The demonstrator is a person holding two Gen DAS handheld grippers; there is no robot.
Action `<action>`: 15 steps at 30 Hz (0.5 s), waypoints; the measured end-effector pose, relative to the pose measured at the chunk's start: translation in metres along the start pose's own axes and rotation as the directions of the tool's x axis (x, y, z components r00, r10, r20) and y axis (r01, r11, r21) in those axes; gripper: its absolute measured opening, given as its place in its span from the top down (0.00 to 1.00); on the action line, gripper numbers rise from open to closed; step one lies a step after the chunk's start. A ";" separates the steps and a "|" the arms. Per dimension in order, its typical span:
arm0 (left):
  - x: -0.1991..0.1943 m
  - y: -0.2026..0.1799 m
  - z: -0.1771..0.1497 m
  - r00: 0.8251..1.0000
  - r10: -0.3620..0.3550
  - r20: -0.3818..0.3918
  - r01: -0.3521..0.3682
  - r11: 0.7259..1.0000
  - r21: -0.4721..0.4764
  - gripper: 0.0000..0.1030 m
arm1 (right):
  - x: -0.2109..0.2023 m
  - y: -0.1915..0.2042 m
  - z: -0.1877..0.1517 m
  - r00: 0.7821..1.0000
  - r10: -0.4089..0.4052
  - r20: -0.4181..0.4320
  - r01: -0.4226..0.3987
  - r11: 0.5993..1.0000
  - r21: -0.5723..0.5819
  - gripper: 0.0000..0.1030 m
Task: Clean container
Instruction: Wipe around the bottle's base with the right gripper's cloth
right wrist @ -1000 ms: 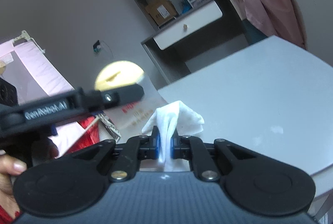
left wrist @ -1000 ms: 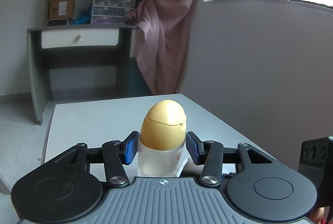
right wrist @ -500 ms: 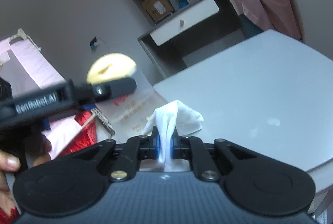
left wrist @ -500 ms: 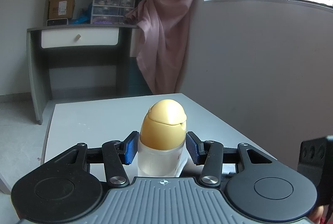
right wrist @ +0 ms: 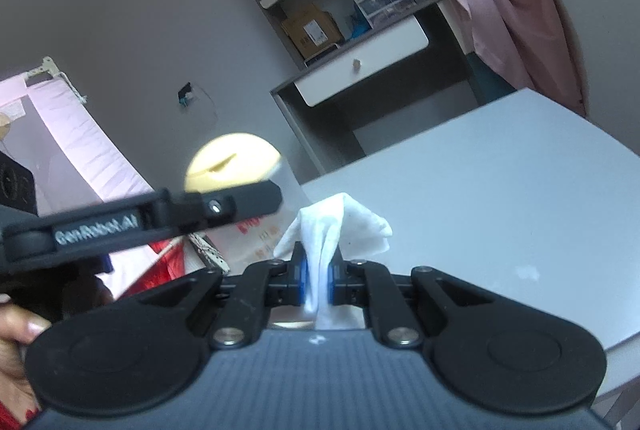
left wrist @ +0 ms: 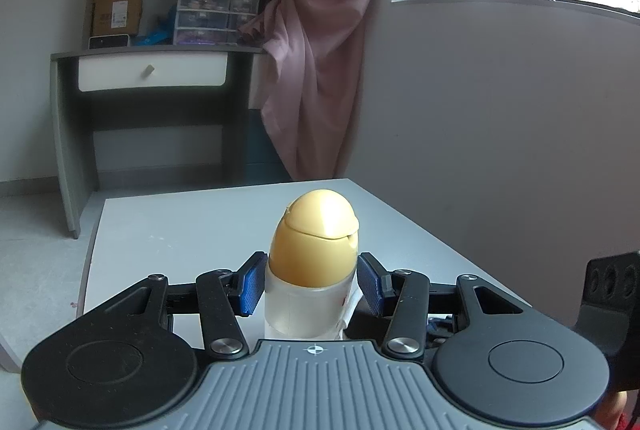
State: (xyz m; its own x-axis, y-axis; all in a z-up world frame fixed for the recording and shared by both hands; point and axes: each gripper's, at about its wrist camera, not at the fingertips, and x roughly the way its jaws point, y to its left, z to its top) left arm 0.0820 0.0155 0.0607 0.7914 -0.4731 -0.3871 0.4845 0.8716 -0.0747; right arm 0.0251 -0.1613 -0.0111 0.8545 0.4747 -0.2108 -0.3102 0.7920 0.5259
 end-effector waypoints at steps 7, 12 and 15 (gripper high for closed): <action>0.001 -0.002 0.000 1.000 0.003 -0.001 -0.003 1.000 0.001 0.52 | 0.005 -0.007 -0.008 0.999 -0.011 -0.039 0.012 1.000 0.021 0.90; 0.002 -0.003 0.000 1.000 0.003 -0.001 -0.003 1.000 0.000 0.52 | 0.008 -0.008 -0.012 0.998 -0.023 -0.060 0.024 1.000 0.020 0.90; 0.002 -0.003 0.002 1.000 0.004 -0.001 -0.004 1.000 0.000 0.52 | 0.009 -0.008 -0.012 0.998 -0.026 -0.064 0.027 0.999 0.019 0.90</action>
State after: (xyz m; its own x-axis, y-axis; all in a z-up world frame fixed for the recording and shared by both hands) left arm 0.0835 0.0119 0.0621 0.7928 -0.4697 -0.3884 0.4814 0.8734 -0.0737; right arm 0.0297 -0.1585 -0.0273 0.8341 0.4775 -0.2762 -0.2788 0.7970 0.5358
